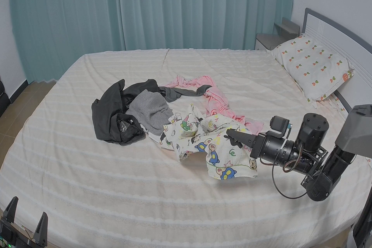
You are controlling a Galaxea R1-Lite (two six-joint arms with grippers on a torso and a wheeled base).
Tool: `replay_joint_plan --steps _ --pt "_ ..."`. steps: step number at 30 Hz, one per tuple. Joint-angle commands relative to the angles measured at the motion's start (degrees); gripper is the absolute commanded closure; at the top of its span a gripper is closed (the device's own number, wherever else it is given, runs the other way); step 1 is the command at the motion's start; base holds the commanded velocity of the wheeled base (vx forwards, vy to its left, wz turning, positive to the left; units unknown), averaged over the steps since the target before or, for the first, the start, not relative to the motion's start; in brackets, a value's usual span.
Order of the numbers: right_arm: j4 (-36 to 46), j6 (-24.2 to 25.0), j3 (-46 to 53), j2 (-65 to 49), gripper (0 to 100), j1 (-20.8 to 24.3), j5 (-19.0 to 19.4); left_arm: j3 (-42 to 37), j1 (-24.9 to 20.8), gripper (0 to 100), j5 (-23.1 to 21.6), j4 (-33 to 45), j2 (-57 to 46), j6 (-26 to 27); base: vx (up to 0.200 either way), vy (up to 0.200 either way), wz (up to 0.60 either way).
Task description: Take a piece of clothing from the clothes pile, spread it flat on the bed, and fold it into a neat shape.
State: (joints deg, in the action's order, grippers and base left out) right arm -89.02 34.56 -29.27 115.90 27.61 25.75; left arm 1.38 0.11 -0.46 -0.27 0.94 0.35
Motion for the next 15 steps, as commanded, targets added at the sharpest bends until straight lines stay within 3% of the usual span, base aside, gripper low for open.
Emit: replay_joint_plan --steps 1,2,4,6,7,9,13,14,15 --pt "-0.5 0.3 -0.4 -7.5 100 4.1 0.2 17.3 -1.0 0 -3.0 -2.4 8.0 -7.9 0.000 0.000 0.00" --pt "-0.5 0.3 -1.5 -8.1 100 5.7 -0.1 22.0 -1.0 0 -6.0 -2.7 12.9 -10.6 0.000 0.000 0.00" --pt "-0.5 0.4 -2.8 -8.7 100 7.5 -0.3 23.4 -1.1 0 -11.0 -2.9 17.6 -7.7 0.000 0.000 0.00" --pt "-0.5 0.4 -2.8 -8.7 100 7.5 -0.3 23.4 -1.1 0 -11.0 -2.9 17.6 -7.7 0.000 0.000 0.00" --pt "0.2 0.3 -5.6 -10.2 100 11.3 -1.4 23.4 -1.2 0 -16.9 -4.3 27.9 -4.7 0.000 0.000 0.00" --pt "1.4 0.3 -7.8 -10.9 100 13.3 -2.5 23.4 -2.1 0 -19.9 -6.1 33.8 -4.0 0.000 0.000 0.00" --pt "4.6 0.4 -11.8 -11.2 100 14.9 -4.5 23.1 -7.6 0 -22.9 -6.9 41.9 -3.3 0.000 0.000 0.00" --pt "6.4 0.3 -13.6 -11.1 100 15.9 -6.1 22.4 -13.6 0 -22.7 -6.8 48.5 -3.5 0.000 0.000 0.00" --pt "6.5 0.4 -13.7 -11.0 100 16.2 -6.4 22.2 -14.9 0 -22.7 -6.9 50.2 -3.5 0.000 0.000 0.00"
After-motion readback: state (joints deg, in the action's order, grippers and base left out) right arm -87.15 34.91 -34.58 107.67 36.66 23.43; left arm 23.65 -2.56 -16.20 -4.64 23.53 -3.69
